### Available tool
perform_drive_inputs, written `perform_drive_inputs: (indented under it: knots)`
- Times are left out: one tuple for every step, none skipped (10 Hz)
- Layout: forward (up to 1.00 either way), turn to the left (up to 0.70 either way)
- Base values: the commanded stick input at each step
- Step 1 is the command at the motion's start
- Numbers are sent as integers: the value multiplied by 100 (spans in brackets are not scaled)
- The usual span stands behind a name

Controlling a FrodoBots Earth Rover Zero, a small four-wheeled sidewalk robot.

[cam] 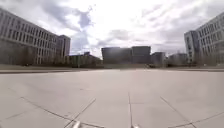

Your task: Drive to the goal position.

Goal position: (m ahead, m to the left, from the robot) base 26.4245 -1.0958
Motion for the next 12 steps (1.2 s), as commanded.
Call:
perform_drive_inputs:
  knots:
    - [70, 0]
    - [70, 0]
    - [70, 0]
    - [70, 0]
    - [70, 0]
    - [70, 0]
    - [70, 0]
    - [70, 0]
    - [70, 0]
    - [70, 0]
    - [70, 0]
    - [70, 0]
